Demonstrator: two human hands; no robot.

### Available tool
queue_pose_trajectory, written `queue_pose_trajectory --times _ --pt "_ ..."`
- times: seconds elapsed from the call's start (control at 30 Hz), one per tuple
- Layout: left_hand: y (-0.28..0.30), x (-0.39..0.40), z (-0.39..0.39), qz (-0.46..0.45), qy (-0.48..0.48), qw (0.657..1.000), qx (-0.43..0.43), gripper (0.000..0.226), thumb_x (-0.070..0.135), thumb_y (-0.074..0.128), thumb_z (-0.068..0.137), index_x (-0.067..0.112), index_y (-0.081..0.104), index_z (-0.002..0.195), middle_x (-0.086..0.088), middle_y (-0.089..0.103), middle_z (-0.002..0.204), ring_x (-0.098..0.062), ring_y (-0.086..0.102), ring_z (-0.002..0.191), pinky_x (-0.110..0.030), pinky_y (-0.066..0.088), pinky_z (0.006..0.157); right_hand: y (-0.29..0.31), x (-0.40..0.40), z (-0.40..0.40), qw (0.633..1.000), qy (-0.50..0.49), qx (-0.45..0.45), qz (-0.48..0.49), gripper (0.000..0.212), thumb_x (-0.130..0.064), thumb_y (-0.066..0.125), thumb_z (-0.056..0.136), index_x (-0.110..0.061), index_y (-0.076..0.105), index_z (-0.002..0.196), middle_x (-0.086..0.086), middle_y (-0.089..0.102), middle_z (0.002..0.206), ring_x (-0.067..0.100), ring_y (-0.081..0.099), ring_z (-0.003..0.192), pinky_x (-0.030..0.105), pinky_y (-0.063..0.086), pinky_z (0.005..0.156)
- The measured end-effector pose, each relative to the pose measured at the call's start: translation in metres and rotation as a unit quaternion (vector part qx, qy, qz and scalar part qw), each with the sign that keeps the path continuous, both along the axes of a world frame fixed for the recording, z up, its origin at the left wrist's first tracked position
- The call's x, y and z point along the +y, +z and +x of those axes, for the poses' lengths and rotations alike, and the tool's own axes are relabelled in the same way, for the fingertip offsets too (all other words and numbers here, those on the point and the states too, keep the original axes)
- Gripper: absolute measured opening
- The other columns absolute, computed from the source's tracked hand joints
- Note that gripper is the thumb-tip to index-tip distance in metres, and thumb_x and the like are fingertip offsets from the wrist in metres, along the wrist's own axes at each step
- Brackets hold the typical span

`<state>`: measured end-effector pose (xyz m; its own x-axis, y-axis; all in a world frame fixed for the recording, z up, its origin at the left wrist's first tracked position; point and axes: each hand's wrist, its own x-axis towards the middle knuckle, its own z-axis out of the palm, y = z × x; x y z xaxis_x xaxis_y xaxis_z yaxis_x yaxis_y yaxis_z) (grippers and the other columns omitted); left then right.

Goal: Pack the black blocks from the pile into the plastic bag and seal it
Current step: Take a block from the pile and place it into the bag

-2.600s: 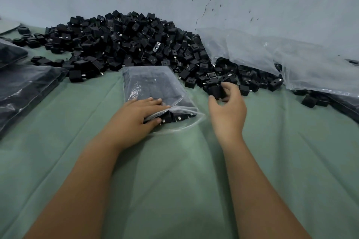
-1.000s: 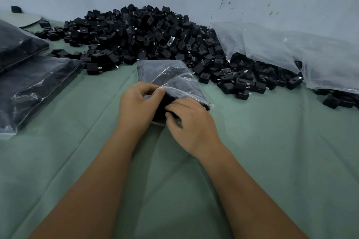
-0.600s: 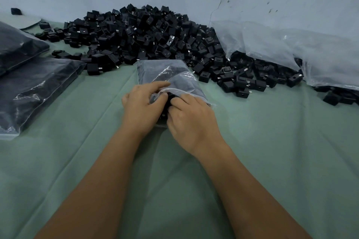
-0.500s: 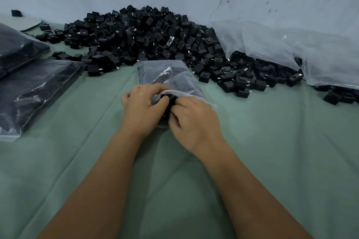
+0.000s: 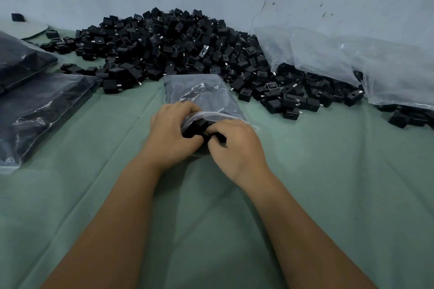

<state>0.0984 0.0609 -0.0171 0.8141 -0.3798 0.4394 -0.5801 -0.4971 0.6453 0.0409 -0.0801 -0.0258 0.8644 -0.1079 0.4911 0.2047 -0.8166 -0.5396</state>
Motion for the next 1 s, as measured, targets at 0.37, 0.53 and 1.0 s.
queue_pose_trajectory --times 0.37,0.53,1.0 --pt "-0.009 -0.002 0.007 0.03 0.006 0.991 -0.128 0.03 0.026 0.067 0.069 0.018 0.062 0.097 0.008 0.06 0.095 -0.025 0.051 0.097 -0.041 0.042 0.085 0.004 0.003 -0.001 0.985 -0.049 0.047 0.158 0.019 -0.014 0.056 0.081 -0.023 0.073 0.083 -0.01 0.069 0.082 0.008 0.061 0.079 0.037 0.053 0.076" --pt "-0.008 -0.003 0.006 0.019 0.009 0.992 -0.124 0.031 0.02 0.059 0.07 0.017 0.064 0.1 0.006 0.062 0.099 -0.023 0.049 0.099 -0.031 0.038 0.086 0.009 0.004 -0.003 0.986 -0.057 0.064 0.145 0.017 -0.015 0.054 0.082 -0.012 0.071 0.082 0.002 0.068 0.079 0.017 0.06 0.077 0.041 0.051 0.072" --pt "-0.006 -0.009 -0.005 -0.069 0.093 0.964 -0.24 0.009 0.002 0.065 0.076 0.001 0.06 0.069 -0.007 0.053 0.068 -0.028 0.048 0.065 -0.042 0.038 0.061 -0.007 0.024 0.001 0.986 0.007 0.07 -0.149 0.041 -0.023 0.045 0.092 -0.014 0.053 0.132 0.007 0.055 0.126 0.024 0.044 0.119 0.031 0.025 0.106"
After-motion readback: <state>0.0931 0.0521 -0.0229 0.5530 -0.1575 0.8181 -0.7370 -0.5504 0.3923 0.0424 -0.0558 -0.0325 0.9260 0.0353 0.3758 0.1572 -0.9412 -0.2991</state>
